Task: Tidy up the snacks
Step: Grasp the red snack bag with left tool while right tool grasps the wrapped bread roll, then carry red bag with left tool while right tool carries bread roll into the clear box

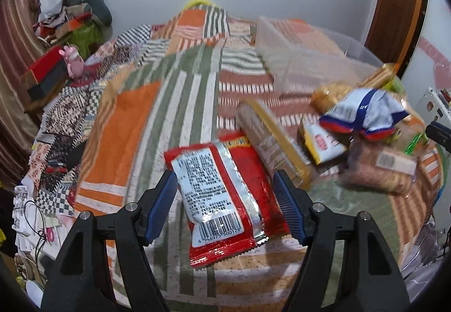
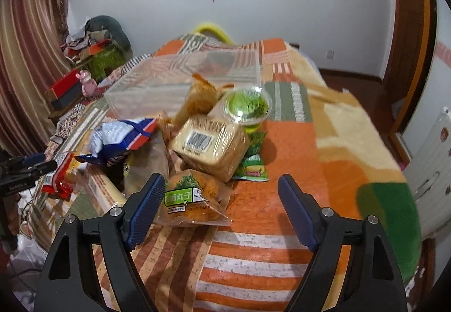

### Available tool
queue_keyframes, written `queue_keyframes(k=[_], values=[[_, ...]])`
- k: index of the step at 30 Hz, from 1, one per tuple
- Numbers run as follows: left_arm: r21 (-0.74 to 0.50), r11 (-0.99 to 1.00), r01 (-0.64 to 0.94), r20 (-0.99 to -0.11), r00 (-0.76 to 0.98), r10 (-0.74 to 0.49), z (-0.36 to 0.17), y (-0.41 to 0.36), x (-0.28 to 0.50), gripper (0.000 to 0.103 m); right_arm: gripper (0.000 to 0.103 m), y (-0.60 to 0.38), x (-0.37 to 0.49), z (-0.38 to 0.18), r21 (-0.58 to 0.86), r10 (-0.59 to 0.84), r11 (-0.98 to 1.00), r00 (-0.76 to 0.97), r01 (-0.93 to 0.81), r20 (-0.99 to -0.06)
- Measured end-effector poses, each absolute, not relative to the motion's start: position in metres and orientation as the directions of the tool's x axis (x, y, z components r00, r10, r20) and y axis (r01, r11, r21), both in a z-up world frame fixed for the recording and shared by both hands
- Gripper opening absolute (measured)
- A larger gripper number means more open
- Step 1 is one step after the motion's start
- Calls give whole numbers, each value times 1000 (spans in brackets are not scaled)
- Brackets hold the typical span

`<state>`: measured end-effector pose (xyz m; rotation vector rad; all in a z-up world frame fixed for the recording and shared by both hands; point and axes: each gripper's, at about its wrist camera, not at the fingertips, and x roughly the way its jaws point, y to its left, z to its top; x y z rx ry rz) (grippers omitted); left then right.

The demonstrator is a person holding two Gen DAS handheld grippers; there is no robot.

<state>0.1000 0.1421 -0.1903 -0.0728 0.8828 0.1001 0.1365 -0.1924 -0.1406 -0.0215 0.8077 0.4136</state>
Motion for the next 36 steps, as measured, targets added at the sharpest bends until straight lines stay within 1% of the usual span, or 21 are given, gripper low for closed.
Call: queue_keyframes(k=[2, 4, 6, 11, 12, 13, 16, 17, 18, 19, 20, 21, 27, 30, 36], values=[[-24, 993, -113, -786, 616, 51, -198, 141, 104, 72, 80, -190, 139, -144, 145, 359, 915, 596, -376, -718], [-6, 994, -112, -783, 618, 65, -203, 140, 107, 79, 80, -188, 139, -147, 156, 373, 909, 588, -386, -718], [6, 994, -108, -780, 621, 72, -206, 137, 109, 81, 80, -185, 139, -150, 151, 374, 905, 572, -399, -729], [7, 991, -134, -797, 598, 86, -216, 143, 120, 83, 80, -173, 143, -164, 145, 370, 897, 528, -418, -765], [4, 990, -140, -801, 593, 87, -218, 145, 122, 84, 78, -172, 143, -166, 150, 372, 896, 522, -418, -767], [0, 989, -145, -802, 591, 87, -220, 146, 123, 84, 73, -170, 145, -167, 157, 379, 893, 517, -421, -768], [15, 988, -152, -795, 598, 104, -224, 145, 125, 84, 68, -170, 144, -166, 165, 393, 885, 508, -435, -766], [20, 988, -152, -791, 602, 109, -224, 145, 126, 84, 66, -170, 144, -165, 164, 395, 883, 507, -440, -766], [24, 988, -151, -788, 605, 112, -224, 144, 126, 82, 60, -171, 143, -164, 173, 406, 878, 502, -447, -764], [26, 988, -151, -785, 609, 114, -223, 144, 125, 77, 57, -172, 144, -164, 182, 413, 875, 496, -448, -764], [26, 989, -149, -780, 616, 113, -222, 144, 124, 71, 57, -173, 145, -164, 189, 416, 875, 493, -446, -764], [24, 989, -146, -775, 622, 111, -219, 144, 123, 66, 53, -175, 145, -163, 199, 423, 873, 490, -446, -762], [-5, 989, -150, -773, 628, 92, -209, 150, 117, 66, 50, -177, 140, -159, 192, 417, 877, 502, -440, -757], [-24, 988, -153, -750, 656, 84, -194, 152, 109, 66, 50, -180, 137, -153, 171, 406, 882, 523, -439, -749], [-20, 990, -139, -693, 716, 86, -158, 144, 104, 66, 50, -194, 134, -134, 168, 408, 889, 571, -426, -713]])
